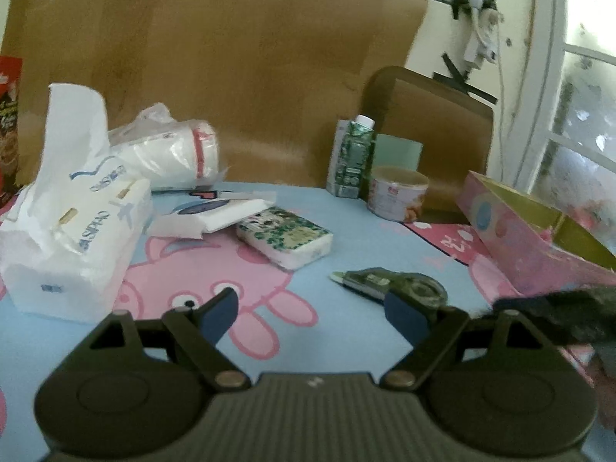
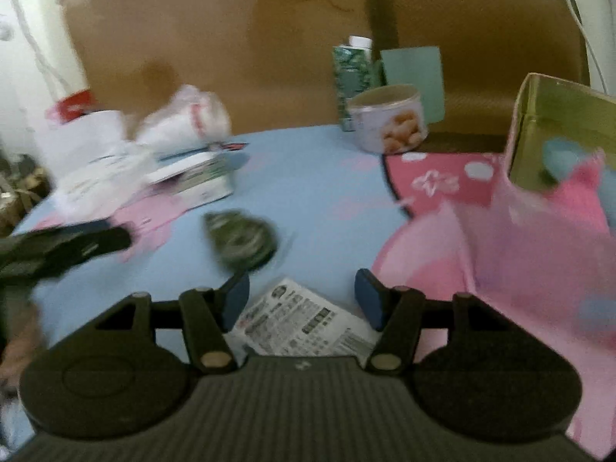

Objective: Organize soft objects

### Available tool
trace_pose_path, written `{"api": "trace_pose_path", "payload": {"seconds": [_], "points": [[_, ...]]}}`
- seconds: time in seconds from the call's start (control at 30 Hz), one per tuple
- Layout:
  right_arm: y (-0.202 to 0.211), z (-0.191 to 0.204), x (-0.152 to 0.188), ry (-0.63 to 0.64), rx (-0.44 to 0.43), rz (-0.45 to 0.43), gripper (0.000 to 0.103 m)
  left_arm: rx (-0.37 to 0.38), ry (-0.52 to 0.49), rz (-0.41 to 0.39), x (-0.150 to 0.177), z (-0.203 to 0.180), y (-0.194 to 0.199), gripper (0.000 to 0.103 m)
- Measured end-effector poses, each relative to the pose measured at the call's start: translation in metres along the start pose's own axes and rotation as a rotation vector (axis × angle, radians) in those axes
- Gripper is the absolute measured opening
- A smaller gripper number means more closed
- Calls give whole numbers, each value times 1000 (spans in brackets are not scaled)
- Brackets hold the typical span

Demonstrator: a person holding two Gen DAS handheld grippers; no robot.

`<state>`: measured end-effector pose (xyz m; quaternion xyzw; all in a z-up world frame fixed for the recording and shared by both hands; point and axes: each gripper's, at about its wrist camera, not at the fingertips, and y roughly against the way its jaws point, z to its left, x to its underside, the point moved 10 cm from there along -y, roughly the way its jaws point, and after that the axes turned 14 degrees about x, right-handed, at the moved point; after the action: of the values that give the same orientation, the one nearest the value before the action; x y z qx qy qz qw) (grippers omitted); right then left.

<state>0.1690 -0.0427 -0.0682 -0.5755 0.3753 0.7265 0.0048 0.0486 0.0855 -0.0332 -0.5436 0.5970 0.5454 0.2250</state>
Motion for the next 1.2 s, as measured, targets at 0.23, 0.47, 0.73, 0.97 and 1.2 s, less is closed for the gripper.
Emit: {"api": "trace_pose_path", "payload": {"seconds": [0.23,0.47,0.73,0.97,1.2], "points": [[66,-22,24,-67,-90,-139,92,94,-39,72,12,-30,-5,86],[62,-21,43,14,-50,-96,92,290,3,148,21,-96,-30,86],[41,-4,49,233,12,-93,74,297,-34,245,41,-136,-56,74],[53,-24,41,142,30,-162,62,304,-62,201,23,-152,-46,72],[89,-50,1,94,152,-367,62,355,-193,100,-34,-207,-55,72]]}}
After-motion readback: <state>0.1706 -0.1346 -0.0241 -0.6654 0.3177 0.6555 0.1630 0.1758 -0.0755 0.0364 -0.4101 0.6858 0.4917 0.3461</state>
